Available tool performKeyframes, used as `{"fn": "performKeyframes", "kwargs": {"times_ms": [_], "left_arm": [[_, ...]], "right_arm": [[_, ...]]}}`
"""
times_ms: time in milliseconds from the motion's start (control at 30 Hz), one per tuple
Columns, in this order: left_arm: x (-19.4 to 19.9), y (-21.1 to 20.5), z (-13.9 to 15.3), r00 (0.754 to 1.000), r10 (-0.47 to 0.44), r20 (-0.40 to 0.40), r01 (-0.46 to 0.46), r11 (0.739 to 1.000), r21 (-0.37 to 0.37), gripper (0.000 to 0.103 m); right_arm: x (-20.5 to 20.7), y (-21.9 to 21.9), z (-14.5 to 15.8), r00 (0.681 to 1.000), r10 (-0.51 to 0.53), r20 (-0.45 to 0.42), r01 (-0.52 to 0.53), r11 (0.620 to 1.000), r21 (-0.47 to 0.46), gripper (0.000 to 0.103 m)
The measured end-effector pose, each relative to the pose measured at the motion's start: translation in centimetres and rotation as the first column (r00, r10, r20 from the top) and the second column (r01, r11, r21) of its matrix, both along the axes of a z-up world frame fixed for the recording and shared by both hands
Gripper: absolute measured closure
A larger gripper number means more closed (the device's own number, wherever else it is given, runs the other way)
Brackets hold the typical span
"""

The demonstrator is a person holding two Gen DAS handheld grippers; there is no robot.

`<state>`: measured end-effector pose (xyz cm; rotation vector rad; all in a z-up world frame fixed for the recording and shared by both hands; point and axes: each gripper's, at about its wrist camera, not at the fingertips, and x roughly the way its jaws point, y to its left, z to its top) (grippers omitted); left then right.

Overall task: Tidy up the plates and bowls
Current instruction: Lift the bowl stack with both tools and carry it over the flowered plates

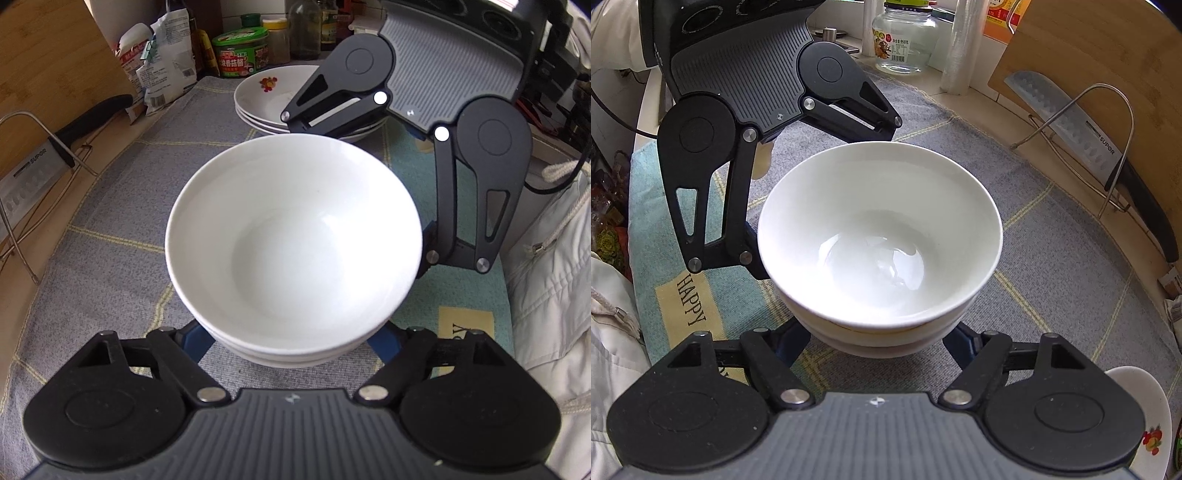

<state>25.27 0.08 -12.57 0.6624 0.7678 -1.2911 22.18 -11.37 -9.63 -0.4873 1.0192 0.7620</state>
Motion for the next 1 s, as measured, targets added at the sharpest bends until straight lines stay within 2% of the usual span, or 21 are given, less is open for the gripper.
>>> {"fn": "performKeyframes", "kwargs": {"times_ms": [467,1000], "left_arm": [[-0.8,-1.5,1.9,1.000,0.011,0.025,-0.011,1.000,0.026,0.018],[-1.5,-7.8,4.2,0.995,-0.045,0.090,0.044,0.999,0.007,0.018]], "right_arm": [[-0.9,-1.6,1.9,1.000,0.000,0.022,0.000,1.000,0.011,0.021],[-2.3,-8.4,5.1,0.995,-0.054,0.082,0.055,0.998,-0.007,0.021]]}}
